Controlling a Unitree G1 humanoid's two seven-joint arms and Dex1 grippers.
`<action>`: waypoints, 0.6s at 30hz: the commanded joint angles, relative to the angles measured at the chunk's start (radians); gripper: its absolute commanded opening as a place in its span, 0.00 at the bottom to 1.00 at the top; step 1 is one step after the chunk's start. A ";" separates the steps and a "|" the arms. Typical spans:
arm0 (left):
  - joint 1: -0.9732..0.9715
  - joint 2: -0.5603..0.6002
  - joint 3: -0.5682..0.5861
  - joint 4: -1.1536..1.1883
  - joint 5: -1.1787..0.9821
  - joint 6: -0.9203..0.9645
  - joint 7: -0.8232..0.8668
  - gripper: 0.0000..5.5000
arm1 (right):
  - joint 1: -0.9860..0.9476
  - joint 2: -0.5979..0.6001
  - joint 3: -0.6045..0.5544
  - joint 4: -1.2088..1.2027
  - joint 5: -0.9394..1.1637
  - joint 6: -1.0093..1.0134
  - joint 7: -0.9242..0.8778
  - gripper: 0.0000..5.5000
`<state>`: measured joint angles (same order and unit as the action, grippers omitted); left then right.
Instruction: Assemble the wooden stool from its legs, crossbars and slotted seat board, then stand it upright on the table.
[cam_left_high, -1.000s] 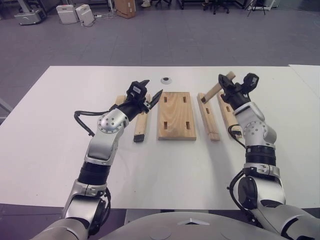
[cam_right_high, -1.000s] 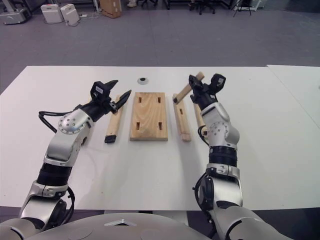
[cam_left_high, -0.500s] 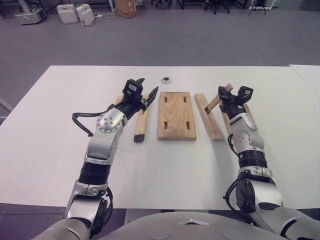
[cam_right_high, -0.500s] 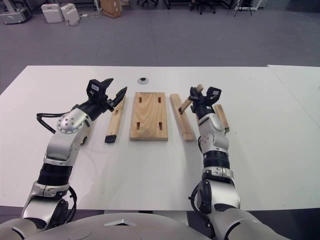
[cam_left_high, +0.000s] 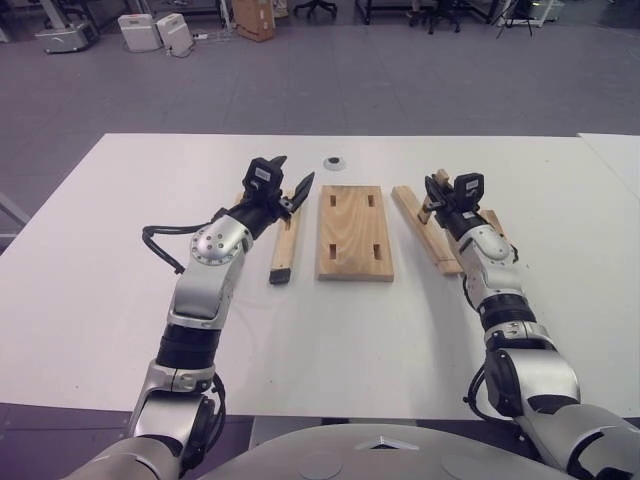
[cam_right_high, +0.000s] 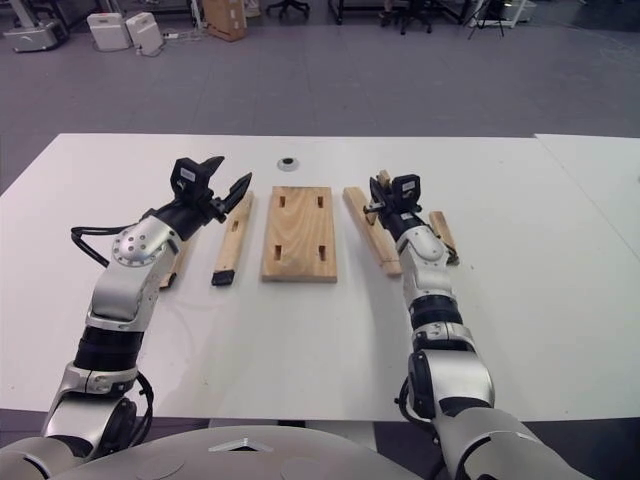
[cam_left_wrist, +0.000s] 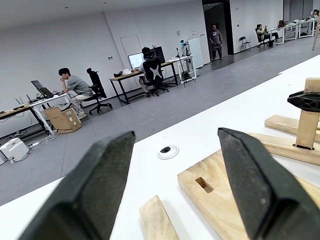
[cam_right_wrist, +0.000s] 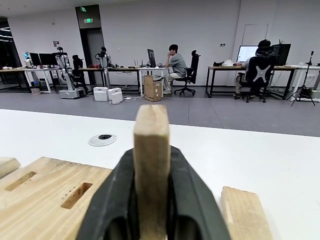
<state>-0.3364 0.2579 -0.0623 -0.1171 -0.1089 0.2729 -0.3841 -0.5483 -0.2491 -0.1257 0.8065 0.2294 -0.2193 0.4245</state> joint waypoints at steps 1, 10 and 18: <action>-0.013 -0.003 0.005 0.008 -0.002 0.008 0.004 0.55 | 0.079 0.001 -0.010 -0.039 0.018 0.098 0.029 0.17; -0.023 -0.008 0.011 0.015 0.000 0.004 0.002 0.55 | 0.130 -0.050 0.048 -0.345 -0.002 0.427 0.026 0.51; -0.011 -0.015 0.001 0.009 0.002 0.012 0.001 0.55 | 0.154 -0.097 0.094 -0.389 -0.111 0.672 -0.056 0.61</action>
<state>-0.3417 0.2405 -0.0566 -0.1089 -0.1085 0.2735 -0.3828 -0.3959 -0.3366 -0.0342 0.4114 0.1258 0.3987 0.3774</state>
